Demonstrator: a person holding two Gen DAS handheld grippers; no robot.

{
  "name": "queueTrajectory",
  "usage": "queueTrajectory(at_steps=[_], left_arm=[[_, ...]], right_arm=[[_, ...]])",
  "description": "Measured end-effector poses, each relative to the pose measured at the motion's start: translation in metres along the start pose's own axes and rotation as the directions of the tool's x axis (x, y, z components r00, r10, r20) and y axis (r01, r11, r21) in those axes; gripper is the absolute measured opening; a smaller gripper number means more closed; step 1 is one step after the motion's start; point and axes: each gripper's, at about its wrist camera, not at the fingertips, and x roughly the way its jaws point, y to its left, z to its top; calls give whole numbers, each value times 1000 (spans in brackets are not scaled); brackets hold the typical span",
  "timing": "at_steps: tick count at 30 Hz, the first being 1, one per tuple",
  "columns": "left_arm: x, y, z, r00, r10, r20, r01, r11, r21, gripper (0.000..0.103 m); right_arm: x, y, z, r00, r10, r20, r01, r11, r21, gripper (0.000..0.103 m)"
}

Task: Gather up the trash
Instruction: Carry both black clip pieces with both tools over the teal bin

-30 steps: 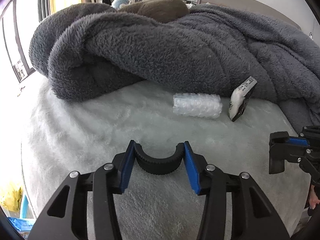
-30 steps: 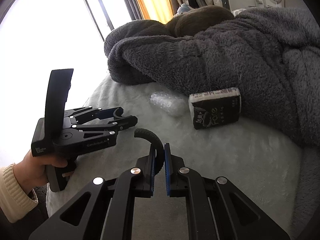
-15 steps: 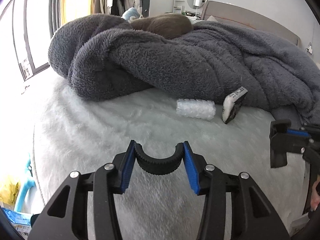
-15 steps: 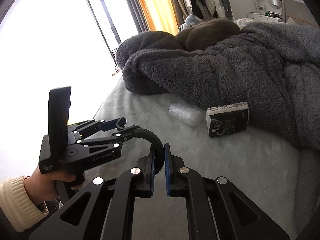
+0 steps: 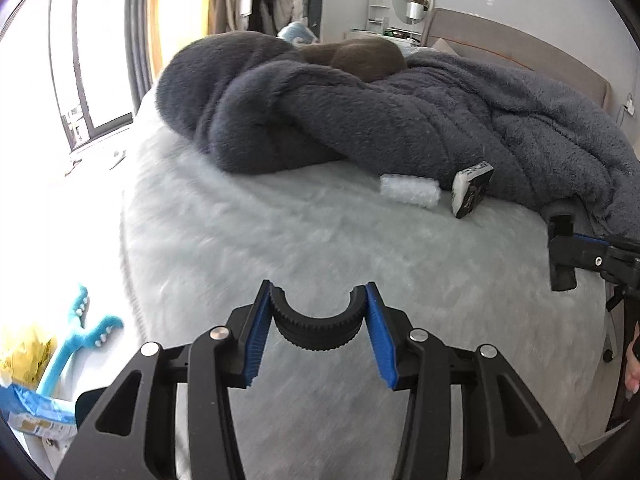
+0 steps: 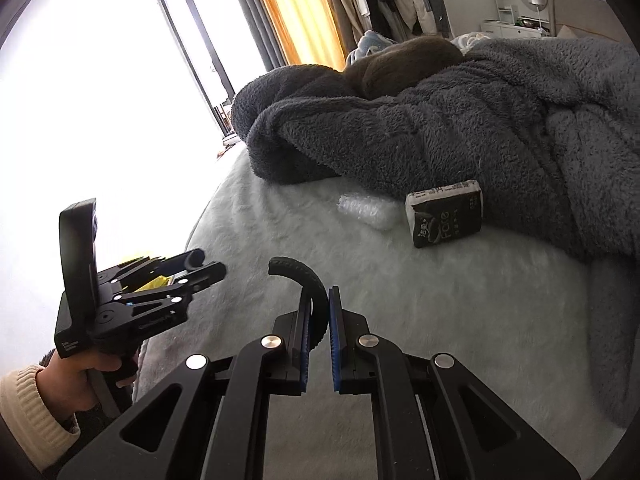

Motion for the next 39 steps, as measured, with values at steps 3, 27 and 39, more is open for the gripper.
queueTrajectory(at_steps=[3, 27, 39], left_arm=[[-16, 12, -6, 999, 22, 23, -22, 999, -26, 48], [-68, 109, -71, 984, 168, -61, -176, 969, -172, 48], [-59, 153, -97, 973, 171, -154, -199, 961, -190, 48]], right_arm=[[-7, 6, -5, 1000, -1, 6, 1, 1000, 6, 9], [-16, 88, -30, 994, 98, 57, -102, 992, 80, 9], [28, 143, -17, 989, 147, 3, -147, 989, -13, 9]])
